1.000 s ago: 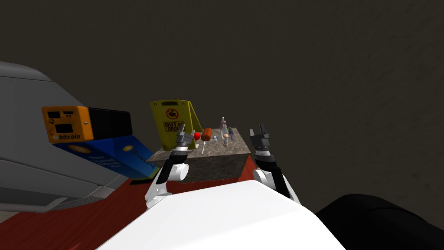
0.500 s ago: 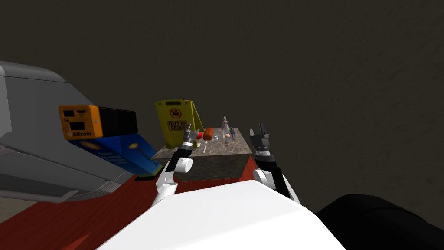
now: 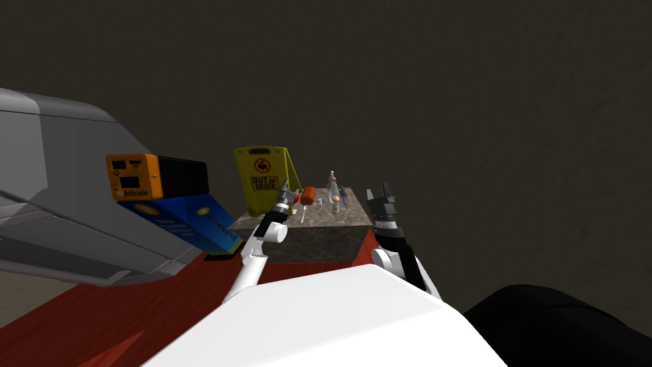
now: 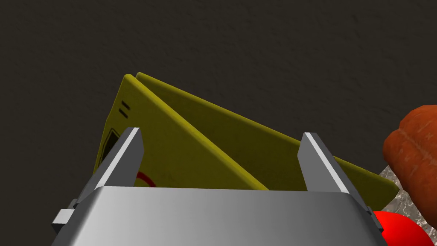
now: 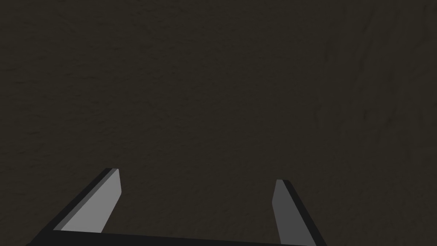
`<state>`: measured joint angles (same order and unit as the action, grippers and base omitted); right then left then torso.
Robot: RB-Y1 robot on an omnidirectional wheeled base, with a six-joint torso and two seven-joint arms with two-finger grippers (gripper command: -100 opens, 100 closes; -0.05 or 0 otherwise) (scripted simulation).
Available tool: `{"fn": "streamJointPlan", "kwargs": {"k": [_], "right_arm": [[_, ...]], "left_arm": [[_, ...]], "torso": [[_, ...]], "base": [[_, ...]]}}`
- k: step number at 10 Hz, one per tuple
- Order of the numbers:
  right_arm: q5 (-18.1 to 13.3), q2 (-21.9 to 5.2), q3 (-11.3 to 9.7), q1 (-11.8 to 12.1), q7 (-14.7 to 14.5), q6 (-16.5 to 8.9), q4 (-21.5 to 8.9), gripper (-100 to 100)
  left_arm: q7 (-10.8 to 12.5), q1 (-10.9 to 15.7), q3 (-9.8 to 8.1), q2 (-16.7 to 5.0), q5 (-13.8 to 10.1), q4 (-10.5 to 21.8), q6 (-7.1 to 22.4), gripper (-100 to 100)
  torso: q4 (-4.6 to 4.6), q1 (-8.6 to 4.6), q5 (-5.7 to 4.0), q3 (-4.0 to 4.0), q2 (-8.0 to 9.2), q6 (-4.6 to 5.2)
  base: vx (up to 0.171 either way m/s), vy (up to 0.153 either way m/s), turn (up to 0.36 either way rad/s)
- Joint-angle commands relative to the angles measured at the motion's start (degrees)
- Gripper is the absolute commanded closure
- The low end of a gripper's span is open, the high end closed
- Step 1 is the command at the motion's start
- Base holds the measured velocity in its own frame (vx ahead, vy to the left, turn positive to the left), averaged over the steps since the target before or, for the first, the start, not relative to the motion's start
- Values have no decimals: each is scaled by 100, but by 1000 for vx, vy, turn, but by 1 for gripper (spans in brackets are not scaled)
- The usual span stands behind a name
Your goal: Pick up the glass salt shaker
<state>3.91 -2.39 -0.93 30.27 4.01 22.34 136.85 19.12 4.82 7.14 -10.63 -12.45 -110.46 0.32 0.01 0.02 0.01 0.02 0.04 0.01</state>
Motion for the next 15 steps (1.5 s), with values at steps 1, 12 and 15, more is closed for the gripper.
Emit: {"fn": "streamJointPlan", "kwargs": {"k": [1, 12, 15], "right_arm": [[0, 0, 0, 0, 0, 0, 0, 0], [0, 0, 0, 0, 0, 0, 0, 0], [0, 0, 0, 0, 0, 0, 0, 0]], "left_arm": [[177, 286, 35, -22, -119, 286, 286, -100], [979, 1934, 162, -14, -561, 2055, 1586, -100], [1315, 2444, 190, 22, -705, 2607, 2058, -100]], "torso": [[0, 0, 0, 0, 0, 0], [0, -4, -1, 0, 1, 0], [0, -4, -1, 0, 1, -1]], "base": [[-18, 15, 50], [-14, 6, 15], [-14, 1, -14]]}}
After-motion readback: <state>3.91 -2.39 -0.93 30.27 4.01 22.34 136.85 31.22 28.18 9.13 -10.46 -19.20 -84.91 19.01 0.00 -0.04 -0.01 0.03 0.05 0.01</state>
